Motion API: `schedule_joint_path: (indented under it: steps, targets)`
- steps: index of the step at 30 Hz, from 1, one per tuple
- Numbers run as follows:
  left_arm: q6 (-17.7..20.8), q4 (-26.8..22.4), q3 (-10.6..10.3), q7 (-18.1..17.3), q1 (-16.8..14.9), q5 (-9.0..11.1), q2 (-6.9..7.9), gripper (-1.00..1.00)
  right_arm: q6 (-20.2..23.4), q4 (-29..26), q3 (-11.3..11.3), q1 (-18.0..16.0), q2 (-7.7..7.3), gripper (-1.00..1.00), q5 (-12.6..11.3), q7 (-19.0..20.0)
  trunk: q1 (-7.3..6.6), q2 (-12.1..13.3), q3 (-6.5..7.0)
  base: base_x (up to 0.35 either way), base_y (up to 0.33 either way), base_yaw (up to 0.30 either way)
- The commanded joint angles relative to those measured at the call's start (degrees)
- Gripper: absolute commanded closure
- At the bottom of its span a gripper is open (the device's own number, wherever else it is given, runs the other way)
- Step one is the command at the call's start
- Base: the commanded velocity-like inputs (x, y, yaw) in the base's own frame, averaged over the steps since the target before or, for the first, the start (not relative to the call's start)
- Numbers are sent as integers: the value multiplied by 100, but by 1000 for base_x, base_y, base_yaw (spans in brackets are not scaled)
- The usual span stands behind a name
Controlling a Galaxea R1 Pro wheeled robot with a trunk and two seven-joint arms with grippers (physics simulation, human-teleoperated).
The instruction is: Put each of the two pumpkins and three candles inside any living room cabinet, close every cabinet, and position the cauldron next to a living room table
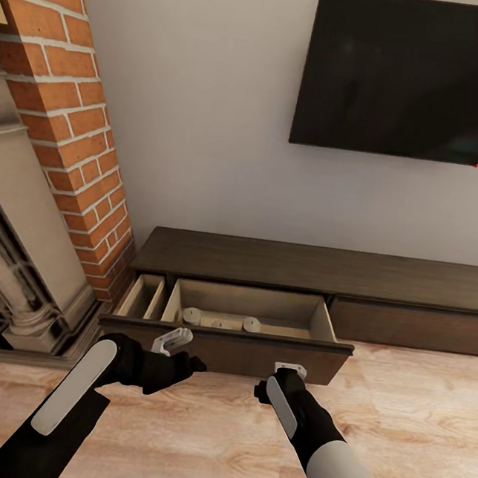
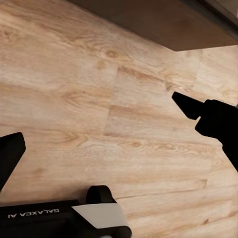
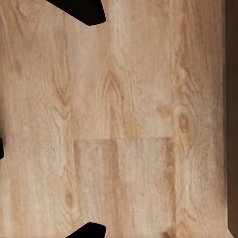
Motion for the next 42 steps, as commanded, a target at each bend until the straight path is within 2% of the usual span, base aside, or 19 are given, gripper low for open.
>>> schedule_joint_path:
  steps: [1, 4, 12, 23, 33, 38, 42]
  targets:
    - [5, -6, -5, 60, -6, 50, 2, -100, 11, -6, 22, -4, -4, -100, -60, -56, 22, -44, -23, 0, 0, 0]
    - [3, -6, 15, 65, -6, 45, 6, -100, 11, -6, 20, -4, -9, -100, -60, -55, 88, -164, -77, 0, 0, 0]
    - [2, -6, 70, 70, -6, 52, -2, -100, 11, -6, 11, -4, -22, -100, -60, 27, 88, -164, -77, -163, 0, 0]
    - [-9, -6, 48, 84, -6, 50, -5, -100, 11, -6, 18, -4, -22, -100, -60, 31, 330, -606, -275, -53, 0, 0]
    - [-18, -6, 7, 98, -6, 31, -2, -100, 7, -6, 21, -4, -28, -100, -60, 46, 549, -1007, -454, -279, 0, 0]
    - [-23, -6, 4, 118, -6, 27, -2, -100, 9, -6, 24, -4, -31, -100, -60, 363, 659, -1207, -544, -167, 0, 0]
    - [-31, 7, 9, 316, -6, 27, -6, -100, 4, -6, 0, -4, -31, -100, -56, 578, 747, -1368, -616, -32, 0, 0]
